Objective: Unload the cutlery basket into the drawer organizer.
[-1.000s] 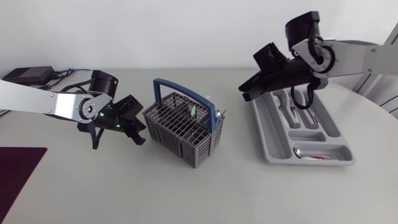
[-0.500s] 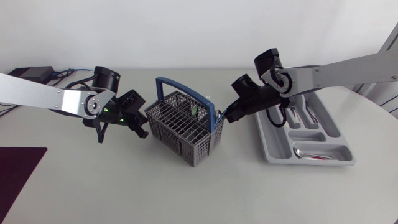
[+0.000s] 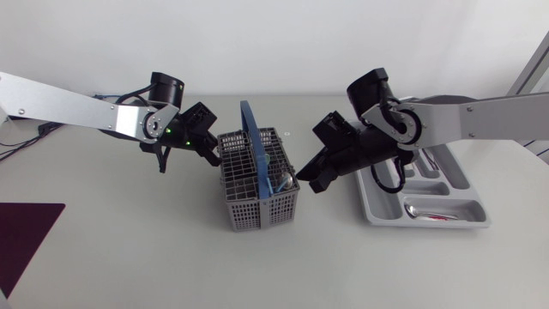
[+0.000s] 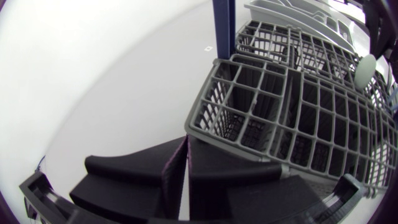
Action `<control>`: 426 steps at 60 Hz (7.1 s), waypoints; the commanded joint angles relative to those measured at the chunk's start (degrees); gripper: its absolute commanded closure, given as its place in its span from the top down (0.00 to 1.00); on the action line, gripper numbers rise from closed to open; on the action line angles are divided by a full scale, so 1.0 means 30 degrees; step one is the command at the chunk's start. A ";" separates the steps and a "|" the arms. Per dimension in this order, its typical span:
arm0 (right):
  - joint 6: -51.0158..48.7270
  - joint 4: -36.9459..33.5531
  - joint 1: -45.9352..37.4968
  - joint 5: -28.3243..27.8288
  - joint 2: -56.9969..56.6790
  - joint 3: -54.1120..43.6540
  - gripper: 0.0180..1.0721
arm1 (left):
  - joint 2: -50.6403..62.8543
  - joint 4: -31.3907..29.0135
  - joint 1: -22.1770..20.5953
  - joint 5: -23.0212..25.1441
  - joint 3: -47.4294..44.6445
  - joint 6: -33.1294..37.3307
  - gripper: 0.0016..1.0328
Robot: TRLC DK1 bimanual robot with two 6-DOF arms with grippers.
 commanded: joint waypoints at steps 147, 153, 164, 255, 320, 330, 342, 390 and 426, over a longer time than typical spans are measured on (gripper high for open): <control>0.2285 -0.1964 -0.0520 -0.1104 1.2182 1.5785 0.06 | -1.6258 -1.1505 -0.3359 0.3491 -1.1415 0.6422 0.14; 0.2227 -0.2316 -0.0403 -0.1104 1.2475 1.6224 0.06 | -1.4735 -0.9952 -0.2802 0.3461 -1.1883 0.6744 0.14; 0.1611 -0.3253 -0.0285 -0.1720 1.2358 1.5872 0.06 | -1.1981 -0.7404 -0.0634 0.3461 -1.1590 0.7770 0.14; -0.0088 -0.2638 -0.1457 -0.2042 0.8198 0.9046 0.06 | -1.6200 -1.3702 -0.0781 0.5248 -1.2235 1.0465 0.14; -0.1436 -0.2873 -0.2424 -0.2979 0.4594 0.4154 0.06 | -0.5535 -0.5031 0.0069 0.4838 -0.4706 0.7565 0.14; -0.1377 -0.2755 -0.2453 -0.2979 0.3774 0.2982 0.06 | -0.3953 -0.5001 -0.0107 0.4809 -0.2596 0.7272 0.14; -0.0996 -0.2228 -0.2483 -0.2833 0.3276 0.2074 0.06 | -0.2547 -0.5031 0.0010 0.4721 -0.0838 0.7096 0.14; 0.0586 0.0086 -0.2922 -0.0225 0.3129 0.1869 0.06 | -0.3368 -0.5646 0.2969 0.4721 -0.1688 0.7154 0.14; -0.0440 0.1317 -0.2951 0.1415 -0.2115 -0.2292 0.83 | -1.0369 -0.9747 0.3702 0.6948 -0.4003 0.7858 0.53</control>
